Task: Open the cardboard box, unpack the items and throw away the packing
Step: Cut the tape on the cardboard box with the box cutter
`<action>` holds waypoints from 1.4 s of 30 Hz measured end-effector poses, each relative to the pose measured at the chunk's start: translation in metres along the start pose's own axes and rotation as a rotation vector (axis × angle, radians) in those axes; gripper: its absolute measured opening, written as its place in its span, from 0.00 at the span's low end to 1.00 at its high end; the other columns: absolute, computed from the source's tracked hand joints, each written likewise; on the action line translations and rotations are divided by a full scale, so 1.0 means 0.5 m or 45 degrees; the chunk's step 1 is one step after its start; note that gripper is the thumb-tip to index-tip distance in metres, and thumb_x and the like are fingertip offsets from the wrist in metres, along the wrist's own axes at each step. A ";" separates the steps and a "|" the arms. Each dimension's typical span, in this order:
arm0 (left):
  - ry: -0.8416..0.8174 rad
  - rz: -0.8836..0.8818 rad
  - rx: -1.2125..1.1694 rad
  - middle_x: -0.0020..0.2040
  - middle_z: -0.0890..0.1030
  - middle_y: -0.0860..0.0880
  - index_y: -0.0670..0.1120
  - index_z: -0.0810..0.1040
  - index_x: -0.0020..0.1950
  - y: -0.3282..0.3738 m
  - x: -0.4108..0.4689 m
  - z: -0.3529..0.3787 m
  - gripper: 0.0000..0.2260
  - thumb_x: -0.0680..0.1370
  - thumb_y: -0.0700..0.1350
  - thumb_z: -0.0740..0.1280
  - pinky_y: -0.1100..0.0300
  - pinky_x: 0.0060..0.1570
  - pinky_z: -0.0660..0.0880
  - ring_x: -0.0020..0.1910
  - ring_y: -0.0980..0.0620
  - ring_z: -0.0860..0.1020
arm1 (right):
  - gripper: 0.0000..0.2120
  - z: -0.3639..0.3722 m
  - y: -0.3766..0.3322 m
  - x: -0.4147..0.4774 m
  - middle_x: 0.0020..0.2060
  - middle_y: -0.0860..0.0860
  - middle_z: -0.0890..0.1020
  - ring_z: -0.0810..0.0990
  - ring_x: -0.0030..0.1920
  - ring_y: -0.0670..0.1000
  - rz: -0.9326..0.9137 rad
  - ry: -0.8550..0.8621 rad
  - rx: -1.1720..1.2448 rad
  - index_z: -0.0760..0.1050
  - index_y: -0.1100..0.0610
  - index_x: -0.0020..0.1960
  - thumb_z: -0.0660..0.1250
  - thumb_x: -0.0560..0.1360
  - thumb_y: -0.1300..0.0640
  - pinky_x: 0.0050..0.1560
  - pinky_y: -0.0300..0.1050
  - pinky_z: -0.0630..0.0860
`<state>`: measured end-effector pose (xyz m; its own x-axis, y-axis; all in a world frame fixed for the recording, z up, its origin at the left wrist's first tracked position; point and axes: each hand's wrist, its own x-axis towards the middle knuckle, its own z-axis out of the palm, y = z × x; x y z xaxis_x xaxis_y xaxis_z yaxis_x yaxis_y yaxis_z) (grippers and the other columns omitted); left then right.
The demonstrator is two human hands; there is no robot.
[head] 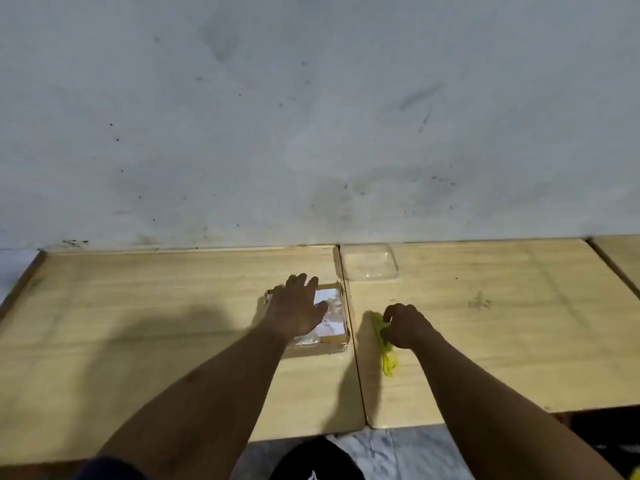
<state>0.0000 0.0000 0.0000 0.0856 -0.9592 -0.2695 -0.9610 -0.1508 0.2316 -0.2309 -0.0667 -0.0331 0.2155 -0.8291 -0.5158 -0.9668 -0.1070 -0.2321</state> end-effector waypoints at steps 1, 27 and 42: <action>-0.014 -0.006 0.012 0.78 0.60 0.46 0.47 0.56 0.79 0.001 0.000 0.014 0.28 0.82 0.59 0.54 0.45 0.72 0.60 0.77 0.45 0.56 | 0.20 0.015 0.004 0.003 0.60 0.57 0.76 0.79 0.57 0.57 0.048 -0.005 -0.004 0.75 0.55 0.62 0.68 0.71 0.53 0.53 0.47 0.78; 0.249 -0.035 -0.011 0.81 0.47 0.45 0.49 0.47 0.81 -0.103 0.126 0.086 0.31 0.81 0.63 0.41 0.43 0.76 0.42 0.80 0.44 0.42 | 0.16 -0.057 -0.134 0.053 0.43 0.60 0.83 0.84 0.34 0.56 -0.200 -0.227 1.284 0.73 0.61 0.63 0.65 0.77 0.71 0.31 0.47 0.80; 0.138 -0.079 -0.011 0.81 0.41 0.45 0.49 0.42 0.81 -0.093 0.130 0.076 0.29 0.83 0.60 0.42 0.42 0.75 0.38 0.79 0.43 0.36 | 0.07 -0.078 -0.173 0.030 0.39 0.65 0.81 0.81 0.28 0.63 -0.067 -0.136 1.064 0.74 0.66 0.53 0.63 0.75 0.68 0.32 0.59 0.82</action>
<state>0.0403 -0.0461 -0.0639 0.1735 -0.9681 -0.1808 -0.9507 -0.2125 0.2259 -0.1493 -0.0914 0.0111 0.3101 -0.7737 -0.5525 -0.5443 0.3320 -0.7704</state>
